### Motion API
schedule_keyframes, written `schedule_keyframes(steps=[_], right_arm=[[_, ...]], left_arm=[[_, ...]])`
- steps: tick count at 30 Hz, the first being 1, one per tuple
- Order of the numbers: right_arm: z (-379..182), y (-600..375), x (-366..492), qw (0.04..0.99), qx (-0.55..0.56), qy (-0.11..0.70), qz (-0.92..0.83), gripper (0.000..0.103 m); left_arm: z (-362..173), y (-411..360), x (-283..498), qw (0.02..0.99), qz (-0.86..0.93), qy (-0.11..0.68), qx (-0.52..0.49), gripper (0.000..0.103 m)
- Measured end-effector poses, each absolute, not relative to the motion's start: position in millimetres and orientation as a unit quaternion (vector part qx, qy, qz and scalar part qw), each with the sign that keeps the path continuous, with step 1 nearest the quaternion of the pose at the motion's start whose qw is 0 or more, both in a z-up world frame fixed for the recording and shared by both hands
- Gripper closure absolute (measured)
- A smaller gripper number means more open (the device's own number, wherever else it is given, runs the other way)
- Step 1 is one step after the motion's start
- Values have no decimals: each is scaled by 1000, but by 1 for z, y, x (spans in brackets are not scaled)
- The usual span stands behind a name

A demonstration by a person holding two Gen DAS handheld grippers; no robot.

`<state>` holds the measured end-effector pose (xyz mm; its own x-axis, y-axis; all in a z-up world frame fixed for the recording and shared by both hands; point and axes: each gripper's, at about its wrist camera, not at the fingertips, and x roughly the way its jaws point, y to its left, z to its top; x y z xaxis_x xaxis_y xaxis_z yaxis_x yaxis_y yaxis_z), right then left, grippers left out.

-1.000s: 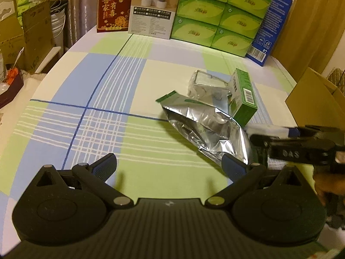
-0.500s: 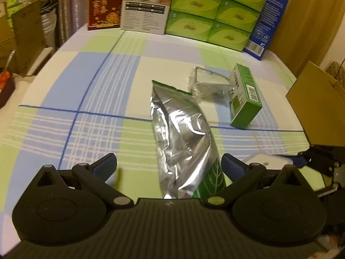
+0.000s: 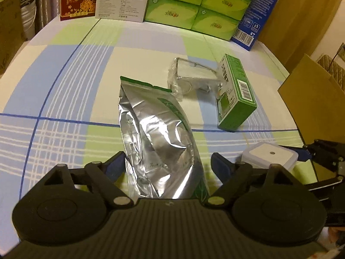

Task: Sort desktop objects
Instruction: 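Grasp the white square container with the right gripper while the left gripper approaches the foil bag, then grasp the silver foil bag by its bottom with the left gripper and lift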

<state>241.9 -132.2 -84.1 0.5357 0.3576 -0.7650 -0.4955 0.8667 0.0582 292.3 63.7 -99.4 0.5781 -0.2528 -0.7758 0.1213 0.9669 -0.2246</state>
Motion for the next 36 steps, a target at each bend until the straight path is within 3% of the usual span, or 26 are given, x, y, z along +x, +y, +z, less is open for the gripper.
schedule_keyframes(steps=[6,19,24,27,29,36], right_arm=[[-84,-133,242,871,-82,416,247,39],[-74,-164,184,876,-31,417,241,39],[-81,-172,160,877,-18,422,228,39],[-84,-168,157,873,-18,427,234,39],[-85,-166,157,876,-22,423,232,31],[-86,-169,164,883,3,417,214,27]], left_arm=[[-98,66,286,887,-118,443,-60,48],[-81,41,220,861,-175,477,16,53],[-77,41,176,858,-175,483,20,52],[-77,41,169,860,-173,480,26,46],[-78,43,171,860,-164,482,27,36],[-81,46,177,859,-151,489,12,28]])
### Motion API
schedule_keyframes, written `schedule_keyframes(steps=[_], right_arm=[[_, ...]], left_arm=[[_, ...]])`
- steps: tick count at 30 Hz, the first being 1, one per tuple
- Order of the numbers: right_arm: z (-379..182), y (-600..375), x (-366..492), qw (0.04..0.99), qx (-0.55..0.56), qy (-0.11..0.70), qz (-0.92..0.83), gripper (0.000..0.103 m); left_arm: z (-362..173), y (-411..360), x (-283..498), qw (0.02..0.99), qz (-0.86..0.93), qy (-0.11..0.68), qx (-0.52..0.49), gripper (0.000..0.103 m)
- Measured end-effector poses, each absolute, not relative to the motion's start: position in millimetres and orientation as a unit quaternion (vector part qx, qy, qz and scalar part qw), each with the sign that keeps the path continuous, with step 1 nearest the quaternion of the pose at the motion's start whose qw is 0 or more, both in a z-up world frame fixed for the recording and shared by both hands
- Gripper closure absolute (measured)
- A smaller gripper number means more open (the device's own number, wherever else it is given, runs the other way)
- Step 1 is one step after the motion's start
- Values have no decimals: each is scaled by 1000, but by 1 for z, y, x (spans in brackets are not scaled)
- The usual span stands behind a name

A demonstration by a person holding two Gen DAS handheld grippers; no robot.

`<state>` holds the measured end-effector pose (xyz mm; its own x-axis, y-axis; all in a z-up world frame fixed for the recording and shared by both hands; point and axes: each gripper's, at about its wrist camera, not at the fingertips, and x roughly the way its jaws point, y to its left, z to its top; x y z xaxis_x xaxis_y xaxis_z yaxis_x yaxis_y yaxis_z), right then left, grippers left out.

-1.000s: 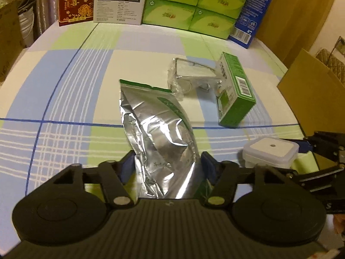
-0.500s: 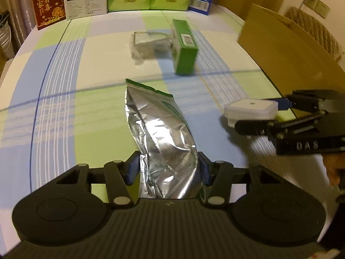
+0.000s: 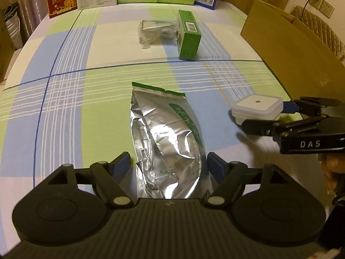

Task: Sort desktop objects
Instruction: 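Grasp the silver foil bag by its bottom with the left gripper and lift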

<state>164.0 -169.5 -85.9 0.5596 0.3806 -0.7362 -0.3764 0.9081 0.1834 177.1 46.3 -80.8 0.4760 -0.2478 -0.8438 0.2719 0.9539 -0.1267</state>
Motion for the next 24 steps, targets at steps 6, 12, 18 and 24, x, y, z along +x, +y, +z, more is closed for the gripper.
schedule_keyframes(steps=[6,12,18,24], right_arm=[[-87,-169,166,885,-3,414,211,27],[-89,-166,165,887,-20,410,210,27],[-90,-169,167,886,0,416,205,27],[-91,-165,168,886,-2,417,203,27]], left_arm=[[-89,34,184,854,-146,498,39,26],[-94,18,182,852,-143,494,96,24],[-90,19,184,853,-151,493,78,52],[-86,23,183,856,-151,490,63,57]])
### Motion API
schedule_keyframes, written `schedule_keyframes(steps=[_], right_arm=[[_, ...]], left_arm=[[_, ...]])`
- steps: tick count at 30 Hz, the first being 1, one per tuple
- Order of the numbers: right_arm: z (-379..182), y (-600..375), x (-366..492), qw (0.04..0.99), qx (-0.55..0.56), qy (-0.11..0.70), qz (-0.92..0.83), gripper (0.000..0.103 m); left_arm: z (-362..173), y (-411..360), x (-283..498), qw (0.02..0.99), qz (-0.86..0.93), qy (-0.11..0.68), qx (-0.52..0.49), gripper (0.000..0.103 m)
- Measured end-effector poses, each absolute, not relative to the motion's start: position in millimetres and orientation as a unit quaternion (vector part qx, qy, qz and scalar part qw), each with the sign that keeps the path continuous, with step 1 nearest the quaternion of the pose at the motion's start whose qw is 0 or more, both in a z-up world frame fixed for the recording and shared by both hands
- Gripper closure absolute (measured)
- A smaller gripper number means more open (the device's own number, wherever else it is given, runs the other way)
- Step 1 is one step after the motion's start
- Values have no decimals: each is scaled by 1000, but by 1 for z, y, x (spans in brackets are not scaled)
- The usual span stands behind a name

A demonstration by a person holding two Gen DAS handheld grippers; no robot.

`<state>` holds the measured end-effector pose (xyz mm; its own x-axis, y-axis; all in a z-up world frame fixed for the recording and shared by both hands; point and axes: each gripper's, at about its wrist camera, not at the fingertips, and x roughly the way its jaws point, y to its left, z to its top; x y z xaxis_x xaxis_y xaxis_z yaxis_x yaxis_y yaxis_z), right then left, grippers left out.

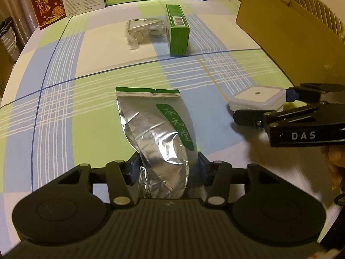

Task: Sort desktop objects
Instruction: 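Grasp the silver foil bag by its bottom with the left gripper and lift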

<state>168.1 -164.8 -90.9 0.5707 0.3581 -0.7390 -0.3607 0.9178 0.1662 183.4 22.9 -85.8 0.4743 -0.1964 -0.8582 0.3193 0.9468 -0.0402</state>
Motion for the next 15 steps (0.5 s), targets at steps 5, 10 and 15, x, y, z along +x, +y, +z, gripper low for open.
schedule_keyframes(steps=[5,10,15], right_arm=[[-91,-161,168,888,-8,413,202,39],[-90,-160,167,889,-12,410,205,41],[-86,-159,166,894,-17,399,205,41]], left_arm=[[-83,26,183,859,-150,487,53,59],[-78,29,184,863,-153,480,37,59],[-78,29,185,863,-154,480,34,59]])
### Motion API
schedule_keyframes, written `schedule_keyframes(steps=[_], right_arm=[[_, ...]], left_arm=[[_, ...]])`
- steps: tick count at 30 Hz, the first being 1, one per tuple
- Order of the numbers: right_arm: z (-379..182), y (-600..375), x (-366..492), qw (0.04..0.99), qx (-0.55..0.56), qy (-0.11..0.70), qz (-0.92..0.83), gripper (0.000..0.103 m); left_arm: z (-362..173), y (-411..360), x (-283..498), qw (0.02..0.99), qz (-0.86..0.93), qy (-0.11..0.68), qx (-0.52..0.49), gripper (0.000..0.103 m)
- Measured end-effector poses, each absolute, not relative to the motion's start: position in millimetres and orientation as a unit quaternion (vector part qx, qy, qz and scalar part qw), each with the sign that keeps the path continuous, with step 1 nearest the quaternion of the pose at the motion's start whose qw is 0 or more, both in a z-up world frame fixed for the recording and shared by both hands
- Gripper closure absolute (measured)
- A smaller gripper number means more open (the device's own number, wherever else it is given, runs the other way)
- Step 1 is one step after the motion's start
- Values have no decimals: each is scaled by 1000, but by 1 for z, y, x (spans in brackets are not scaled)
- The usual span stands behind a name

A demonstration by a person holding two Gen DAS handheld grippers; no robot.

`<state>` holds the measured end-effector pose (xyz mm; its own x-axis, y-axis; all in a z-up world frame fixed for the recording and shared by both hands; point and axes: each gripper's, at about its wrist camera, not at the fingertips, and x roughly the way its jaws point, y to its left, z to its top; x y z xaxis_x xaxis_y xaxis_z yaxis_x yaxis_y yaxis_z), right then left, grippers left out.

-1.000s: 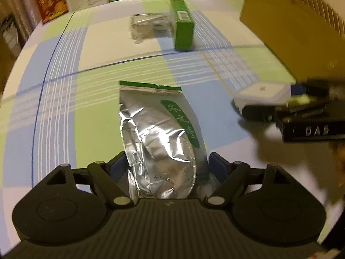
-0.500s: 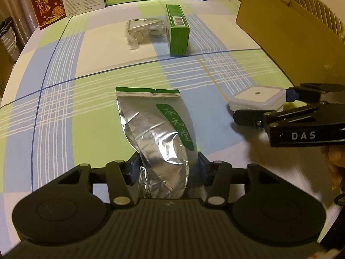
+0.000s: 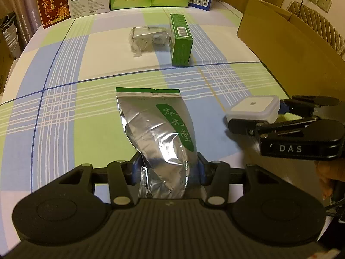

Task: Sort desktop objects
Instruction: 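Grasp the silver foil bag by its bottom with the left gripper and lift, then carry the foil bag and white container with both grippers over the cardboard box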

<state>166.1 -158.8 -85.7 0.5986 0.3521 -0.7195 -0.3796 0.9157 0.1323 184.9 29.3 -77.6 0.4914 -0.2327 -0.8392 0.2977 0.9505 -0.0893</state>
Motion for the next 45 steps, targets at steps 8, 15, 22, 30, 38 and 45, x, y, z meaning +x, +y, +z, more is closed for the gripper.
schedule_keyframes(steps=[8,15,22,30,38,45], right_arm=[[-77,-159,160,900,-24,384,206,41],[-65,-165,142,909,-32,368,195,41],[-51,-183,102,915,-22,366,169,41],[-22,-207,66,925,1,351,148,41],[14,-229,42,937,7,321,138,41],[39,-254,29,947,16,297,119,41]], left_arm=[[-75,28,185,864,-158,477,22,59],[-69,24,180,866,-167,472,1,59],[-66,2,152,862,-179,473,12,59],[-47,-17,109,866,-174,469,-25,59],[-12,-42,82,875,-178,449,-20,59],[18,-72,69,887,-190,421,-16,59]])
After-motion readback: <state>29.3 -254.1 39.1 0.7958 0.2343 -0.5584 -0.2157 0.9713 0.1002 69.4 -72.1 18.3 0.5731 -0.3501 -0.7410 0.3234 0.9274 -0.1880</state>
